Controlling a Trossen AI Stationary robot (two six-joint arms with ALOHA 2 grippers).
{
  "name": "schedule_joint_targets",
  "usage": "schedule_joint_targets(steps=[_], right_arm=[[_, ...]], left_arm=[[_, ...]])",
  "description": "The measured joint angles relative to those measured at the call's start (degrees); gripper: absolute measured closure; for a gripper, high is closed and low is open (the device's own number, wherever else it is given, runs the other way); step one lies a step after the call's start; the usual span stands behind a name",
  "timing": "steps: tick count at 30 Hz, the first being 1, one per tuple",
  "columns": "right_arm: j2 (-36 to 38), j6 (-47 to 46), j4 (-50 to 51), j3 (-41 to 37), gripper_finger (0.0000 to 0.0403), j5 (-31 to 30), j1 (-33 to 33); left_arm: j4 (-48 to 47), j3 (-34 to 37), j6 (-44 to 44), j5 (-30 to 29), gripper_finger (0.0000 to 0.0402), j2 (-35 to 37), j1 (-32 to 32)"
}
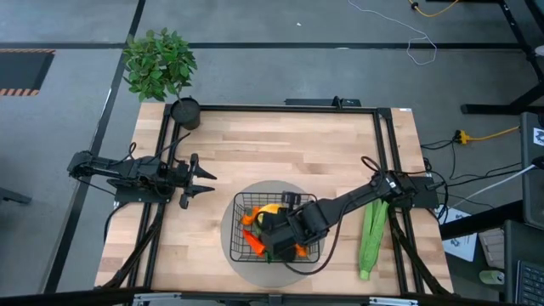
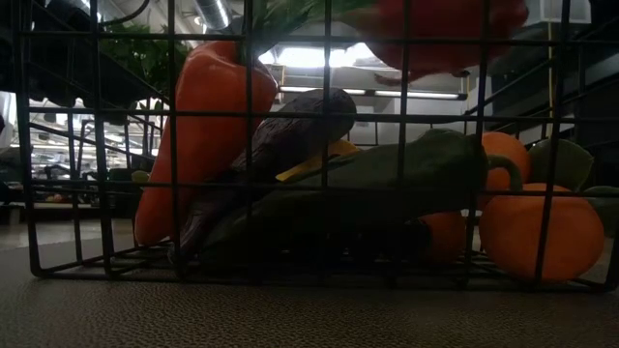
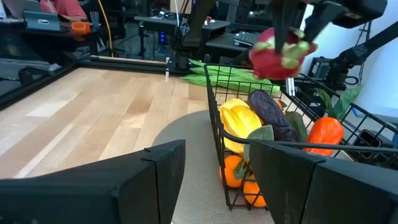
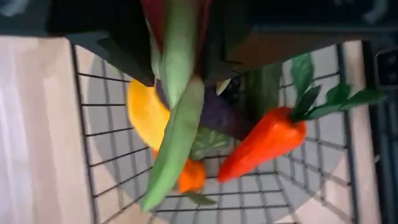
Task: Build produce basket
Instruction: Put the pink dragon fruit into the black wire basket
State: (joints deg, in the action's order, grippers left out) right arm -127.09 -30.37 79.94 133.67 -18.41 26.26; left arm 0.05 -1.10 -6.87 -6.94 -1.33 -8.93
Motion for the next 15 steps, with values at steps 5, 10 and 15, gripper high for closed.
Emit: schedule_joint_targets(steps=[5, 10, 15], right_arm=[[0.0, 0.9, 0.1, 0.0, 0.0248, 3.6, 0.0], [0.0, 0.8, -0.1, 0.0, 0.0209, 5.4, 0.0], [0.0, 4.4, -2.2, 0.0, 0.0187, 13.2, 0.2]], left_arm=[[0.0, 0.0, 0.0, 0.0, 0.0232, 0.0, 0.0], [0.0, 0.0, 0.0, 0.0, 0.0232, 0.0, 0.0], [0.0, 0.0, 0.0, 0.0, 0.0232, 0.0, 0.0]])
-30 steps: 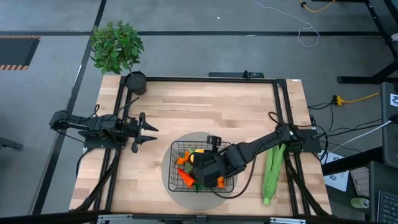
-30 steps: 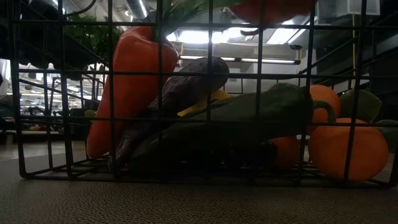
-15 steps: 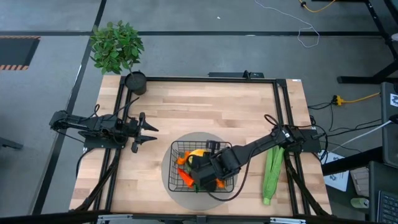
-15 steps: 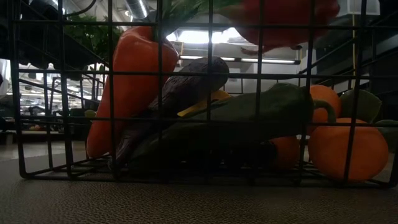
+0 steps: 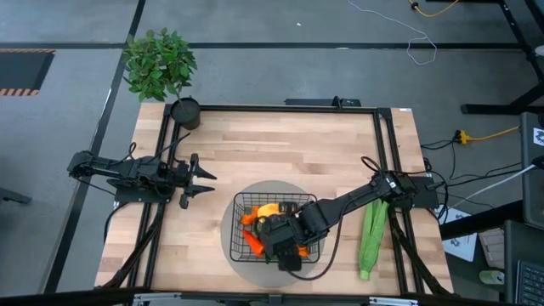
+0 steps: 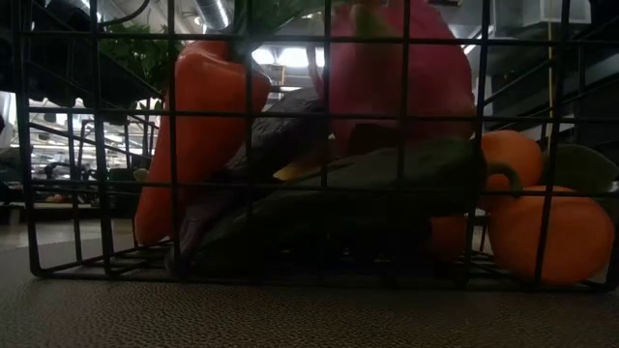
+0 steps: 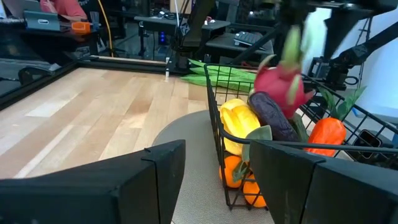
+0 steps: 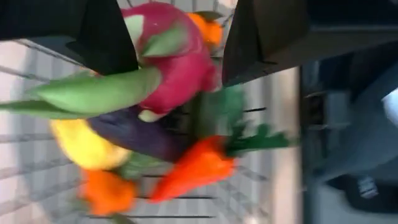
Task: Build produce basket
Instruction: Put the pink dragon fruit into the black wire basket
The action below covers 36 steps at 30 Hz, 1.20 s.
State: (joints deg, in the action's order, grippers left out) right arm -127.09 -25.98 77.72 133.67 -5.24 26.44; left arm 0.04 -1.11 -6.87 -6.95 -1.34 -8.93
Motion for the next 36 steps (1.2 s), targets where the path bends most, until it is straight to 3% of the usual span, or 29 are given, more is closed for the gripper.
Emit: schedule_joint_targets(steps=[4, 8, 17, 28, 33, 36], right_arm=[[0.0, 9.1, -4.4, 0.0, 0.0183, 6.1, 0.9], [0.0, 13.6, -8.3, 0.0, 0.0183, 6.8, 1.7], [0.0, 14.5, -11.5, 0.0, 0.0183, -7.9, 0.0], [-4.4, 19.2, -10.6, 0.0, 0.0183, -2.6, -4.9], [-3.0, 16.7, -3.5, 0.8, 0.0183, -9.8, -5.6], [-1.1, 12.7, 0.2, 1.3, 0.0183, -10.2, -5.7]], left_arm=[[0.0, 0.0, 0.0, 0.0, 0.0232, 0.0, 0.0], [0.0, 0.0, 0.0, 0.0, 0.0232, 0.0, 0.0], [0.0, 0.0, 0.0, 0.0, 0.0232, 0.0, 0.0], [0.0, 0.0, 0.0, 0.0, 0.0232, 0.0, 0.0], [0.0, 0.0, 0.0, 0.0, 0.0232, 0.0, 0.0], [0.0, 0.0, 0.0, 0.0, 0.0232, 0.0, 0.0]])
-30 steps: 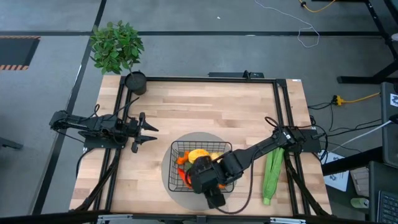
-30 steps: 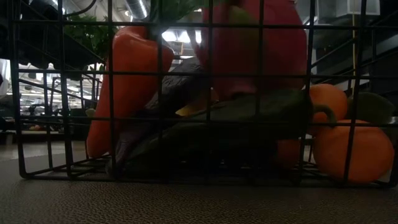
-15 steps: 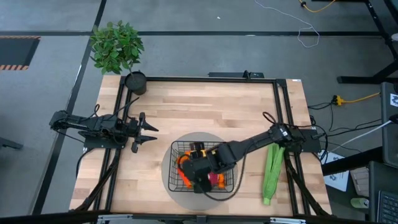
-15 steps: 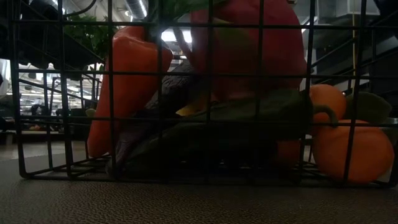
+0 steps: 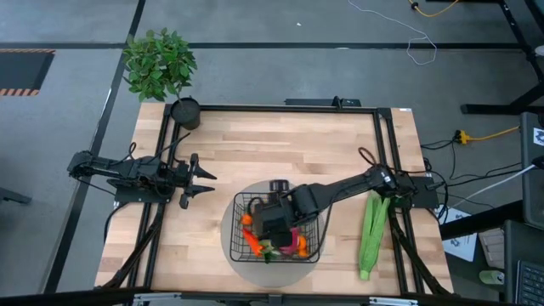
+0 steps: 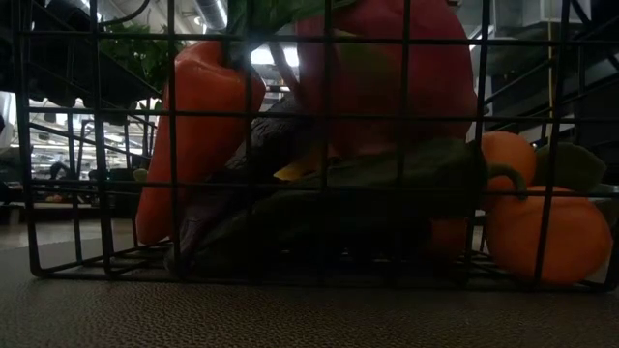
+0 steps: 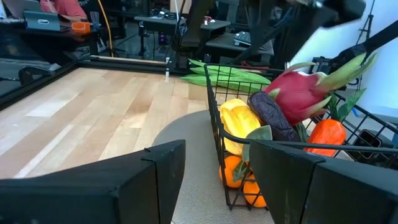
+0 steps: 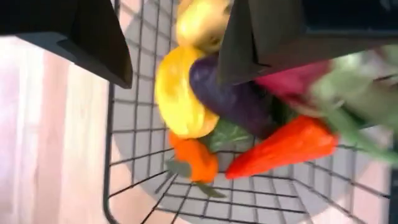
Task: Build produce basket
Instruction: Put the pink dragon fruit into the black wire basket
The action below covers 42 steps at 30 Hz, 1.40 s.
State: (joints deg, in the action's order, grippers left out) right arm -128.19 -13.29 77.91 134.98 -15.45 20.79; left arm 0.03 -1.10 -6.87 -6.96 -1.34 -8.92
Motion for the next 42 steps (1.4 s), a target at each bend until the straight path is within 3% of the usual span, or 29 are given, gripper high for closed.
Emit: schedule_joint_targets(steps=[7, 17, 22, 29, 36, 42], right_arm=[[1.8, -6.6, 2.1, -0.2, 0.0183, 15.7, 1.4], [-0.6, -4.7, -5.1, -4.3, 0.0182, 16.2, 2.7], [-0.6, -2.1, -8.5, -5.0, 0.0182, 12.9, 1.8], [-0.6, -8.5, -6.7, -5.0, 0.0183, 1.0, -0.5], [-0.6, -21.5, -0.9, -5.0, 0.0182, -2.5, -1.9], [-0.6, -22.5, 0.5, -4.2, 0.0183, -3.9, -1.9]], left_arm=[[0.0, 0.0, 0.0, 0.0, 0.0232, 0.0, 0.0], [0.0, 0.0, 0.0, 0.0, 0.0232, 0.0, 0.0], [0.0, 0.0, 0.0, 0.0, 0.0232, 0.0, 0.0], [0.0, 0.0, 0.0, 0.0, 0.0232, 0.0, 0.0], [0.0, 0.0, 0.0, 0.0, 0.0232, 0.0, 0.0], [0.0, 0.0, 0.0, 0.0, 0.0232, 0.0, 0.0]])
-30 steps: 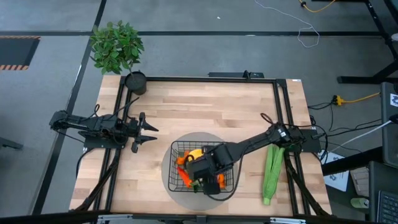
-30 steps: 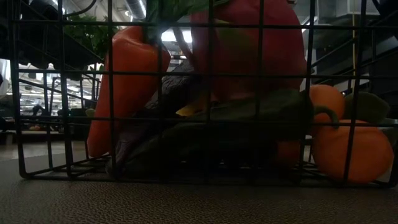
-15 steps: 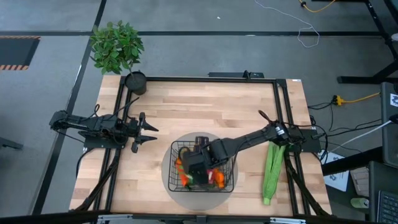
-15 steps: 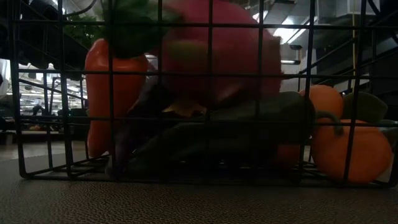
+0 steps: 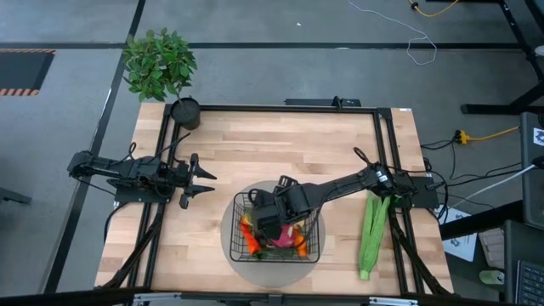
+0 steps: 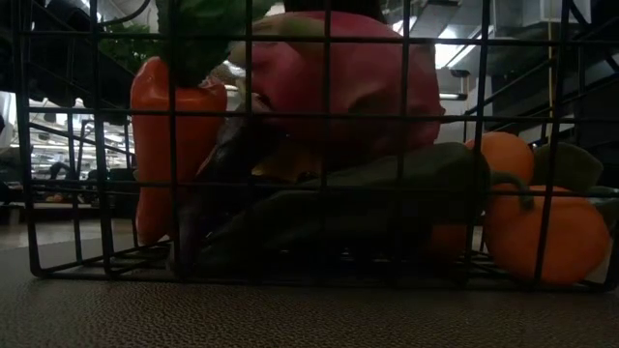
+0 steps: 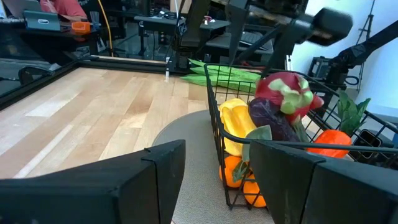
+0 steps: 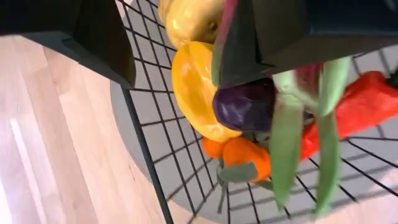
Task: Build produce basket
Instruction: Put the pink dragon fruit into the black wire basket, then put the green leaf lettuce into the black wire basket
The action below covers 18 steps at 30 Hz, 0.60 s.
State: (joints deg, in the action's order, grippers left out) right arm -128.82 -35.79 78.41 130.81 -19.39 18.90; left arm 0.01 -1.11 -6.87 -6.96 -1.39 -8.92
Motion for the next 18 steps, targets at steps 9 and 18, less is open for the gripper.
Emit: schedule_joint_targets(steps=[9, 18], right_arm=[[1.0, 0.0, 2.0, 4.0, 0.0183, 2.0, 2.6], [0.9, 0.3, 9.8, 4.0, 0.0183, 12.8, 5.4]], left_arm=[[0.0, 0.0, 0.0, 0.0, 0.0232, 0.0, 0.0], [0.0, 0.0, 0.0, 0.0, 0.0232, 0.0, 0.0]])
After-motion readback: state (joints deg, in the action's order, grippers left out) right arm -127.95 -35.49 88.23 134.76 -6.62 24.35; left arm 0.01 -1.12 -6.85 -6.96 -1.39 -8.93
